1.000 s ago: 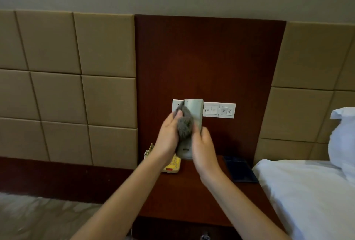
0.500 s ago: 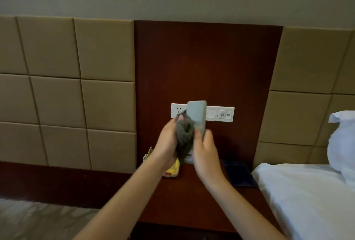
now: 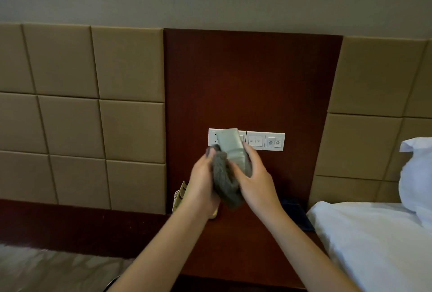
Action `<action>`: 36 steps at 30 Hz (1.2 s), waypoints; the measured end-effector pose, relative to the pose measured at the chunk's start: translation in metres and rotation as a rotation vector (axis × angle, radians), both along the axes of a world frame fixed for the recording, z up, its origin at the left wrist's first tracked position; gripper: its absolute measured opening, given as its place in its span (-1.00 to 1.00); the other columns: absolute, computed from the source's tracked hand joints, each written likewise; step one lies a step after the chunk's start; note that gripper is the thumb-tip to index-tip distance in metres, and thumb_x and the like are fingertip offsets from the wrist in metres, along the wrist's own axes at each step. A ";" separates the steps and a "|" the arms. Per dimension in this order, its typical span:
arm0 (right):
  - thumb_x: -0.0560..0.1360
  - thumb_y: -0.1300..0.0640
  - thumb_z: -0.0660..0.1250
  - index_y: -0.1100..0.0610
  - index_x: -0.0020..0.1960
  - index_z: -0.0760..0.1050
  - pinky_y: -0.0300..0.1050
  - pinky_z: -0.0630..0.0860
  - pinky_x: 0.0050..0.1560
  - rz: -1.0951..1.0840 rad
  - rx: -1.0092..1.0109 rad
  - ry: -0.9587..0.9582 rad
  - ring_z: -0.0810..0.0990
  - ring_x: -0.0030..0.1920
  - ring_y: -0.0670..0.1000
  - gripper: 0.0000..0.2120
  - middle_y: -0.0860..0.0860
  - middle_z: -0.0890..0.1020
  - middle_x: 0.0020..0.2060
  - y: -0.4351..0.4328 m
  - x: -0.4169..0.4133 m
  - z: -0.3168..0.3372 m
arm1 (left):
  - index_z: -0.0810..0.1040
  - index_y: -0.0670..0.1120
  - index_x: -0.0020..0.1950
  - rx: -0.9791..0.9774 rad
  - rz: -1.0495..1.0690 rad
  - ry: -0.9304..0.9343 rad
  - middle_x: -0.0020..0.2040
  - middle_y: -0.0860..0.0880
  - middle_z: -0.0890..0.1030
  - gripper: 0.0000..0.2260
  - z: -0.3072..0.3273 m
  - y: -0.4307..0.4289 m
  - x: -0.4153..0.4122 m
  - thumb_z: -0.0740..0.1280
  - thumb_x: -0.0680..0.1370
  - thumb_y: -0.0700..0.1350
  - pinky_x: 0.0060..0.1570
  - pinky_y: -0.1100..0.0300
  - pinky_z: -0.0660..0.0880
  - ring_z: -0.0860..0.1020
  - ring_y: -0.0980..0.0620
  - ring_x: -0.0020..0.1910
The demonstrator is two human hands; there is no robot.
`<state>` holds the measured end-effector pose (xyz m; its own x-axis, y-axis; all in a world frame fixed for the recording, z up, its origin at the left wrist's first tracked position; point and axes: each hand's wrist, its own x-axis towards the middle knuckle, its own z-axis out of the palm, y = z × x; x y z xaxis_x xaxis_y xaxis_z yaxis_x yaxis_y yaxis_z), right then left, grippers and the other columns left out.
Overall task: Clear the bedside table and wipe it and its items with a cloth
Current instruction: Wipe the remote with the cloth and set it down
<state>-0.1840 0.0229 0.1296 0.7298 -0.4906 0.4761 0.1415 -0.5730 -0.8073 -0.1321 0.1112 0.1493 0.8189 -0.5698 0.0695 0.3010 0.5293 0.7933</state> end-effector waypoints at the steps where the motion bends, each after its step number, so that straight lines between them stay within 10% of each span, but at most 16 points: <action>1: 0.44 -0.27 0.25 -0.26 0.42 0.19 0.10 0.43 0.28 0.047 0.026 -0.010 0.50 0.21 -0.12 -0.42 -0.26 0.52 0.15 0.003 -0.002 0.000 | 0.53 -0.19 0.20 -0.013 0.014 0.048 0.01 -0.22 0.64 -0.66 0.007 0.003 0.004 0.12 0.64 0.01 -0.14 0.03 0.58 0.64 -0.14 -0.05; 6: 0.51 -0.03 0.32 -0.15 0.41 0.28 -0.23 0.57 0.01 0.281 0.206 -0.058 0.58 0.08 -0.21 -0.50 -0.17 0.54 0.15 0.017 -0.015 0.002 | 0.51 -0.21 0.00 -0.066 0.011 -0.003 -0.16 -0.17 0.56 -0.67 0.026 0.017 0.020 0.06 0.64 -0.03 -0.33 0.16 0.57 0.55 -0.07 -0.22; 14: 0.49 -0.23 0.11 -0.26 0.43 0.18 -0.45 0.46 -0.06 0.173 0.096 -0.066 0.52 -0.01 -0.33 -0.50 -0.25 0.54 0.03 0.022 -0.006 -0.006 | 0.55 -0.14 -0.07 -0.055 -0.127 -0.059 -0.17 -0.13 0.60 -0.56 0.011 0.008 0.010 0.05 0.62 0.15 -0.19 0.13 0.56 0.60 -0.02 -0.23; 21: 0.60 -0.06 0.13 -0.21 0.52 -0.14 0.07 0.52 0.13 -0.054 -0.086 0.145 0.59 0.08 0.04 -0.39 0.02 0.59 0.13 0.004 0.013 -0.012 | 0.45 -0.03 0.34 0.089 -0.091 -0.182 0.19 -0.07 0.60 -0.66 -0.021 0.007 -0.006 0.18 0.59 0.00 0.15 0.09 0.50 0.55 -0.01 0.20; 30: 0.49 -0.28 0.18 -0.37 0.40 -0.08 0.15 0.56 0.01 0.115 -0.220 0.221 0.65 -0.21 -0.01 -0.40 -0.06 0.64 -0.09 0.024 0.007 -0.023 | 0.51 -0.14 -0.16 0.048 0.073 0.026 -0.36 -0.09 0.60 -0.69 0.004 0.026 0.023 0.12 0.63 -0.01 -0.41 0.27 0.53 0.59 0.01 -0.41; 36: 0.52 -0.30 0.07 -0.27 0.46 -0.20 0.06 0.54 0.00 0.033 -0.452 0.271 0.63 -0.11 -0.03 -0.36 -0.10 0.62 0.00 0.022 0.002 -0.026 | 0.55 -0.14 -0.09 0.026 0.011 -0.005 -0.27 -0.10 0.64 -0.68 -0.001 0.031 0.026 0.10 0.63 0.00 -0.26 0.16 0.54 0.62 0.01 -0.31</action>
